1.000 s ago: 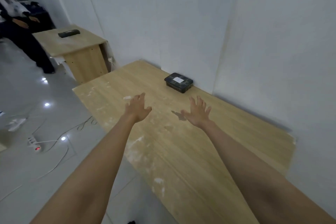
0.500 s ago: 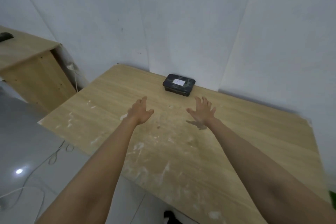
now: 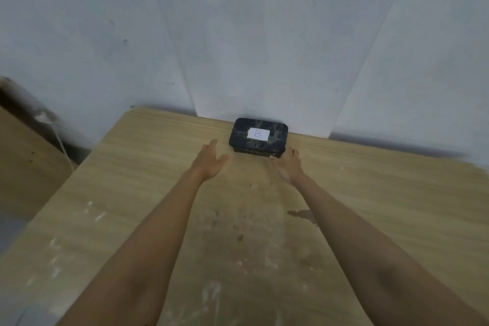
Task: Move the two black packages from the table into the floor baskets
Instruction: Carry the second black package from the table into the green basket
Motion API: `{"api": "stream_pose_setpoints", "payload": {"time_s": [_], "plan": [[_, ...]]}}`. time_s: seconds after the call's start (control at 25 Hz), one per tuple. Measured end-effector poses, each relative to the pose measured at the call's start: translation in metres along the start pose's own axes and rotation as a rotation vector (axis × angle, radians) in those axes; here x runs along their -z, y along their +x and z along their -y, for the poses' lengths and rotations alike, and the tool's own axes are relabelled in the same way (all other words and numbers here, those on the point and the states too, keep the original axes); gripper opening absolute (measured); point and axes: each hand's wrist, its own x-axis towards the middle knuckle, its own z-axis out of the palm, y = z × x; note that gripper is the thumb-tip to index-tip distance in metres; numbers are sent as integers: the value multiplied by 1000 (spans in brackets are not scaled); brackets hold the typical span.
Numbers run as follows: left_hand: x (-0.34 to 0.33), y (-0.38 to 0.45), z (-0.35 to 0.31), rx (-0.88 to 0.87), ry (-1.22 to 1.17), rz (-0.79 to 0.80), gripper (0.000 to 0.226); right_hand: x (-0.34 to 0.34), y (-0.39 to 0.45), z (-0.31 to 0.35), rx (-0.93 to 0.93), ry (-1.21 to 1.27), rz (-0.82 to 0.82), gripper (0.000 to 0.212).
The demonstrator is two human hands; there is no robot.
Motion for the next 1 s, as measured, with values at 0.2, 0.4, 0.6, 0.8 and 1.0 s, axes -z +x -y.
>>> {"api": "stream_pose_setpoints", "payload": {"time_s": [0.2,0.4,0.6,0.8,1.0], "plan": [[-18,78,-6,-27,-183,22,64,-12,52,0,-125,82,-54,67],[-33,132,-6,23,-267,48,60,-27,64,-19,-39,-72,-154,60],[-47,133,-14,27,-441,48,50,-28,62,-29,36,31,-194,46],[-40,95,-20,-6,-505,57,53,-16,33,-23,30,353,-142,42],[-32,42,-46,-123,-471,4,59,12,-14,-24,86,476,-197,42]]}}
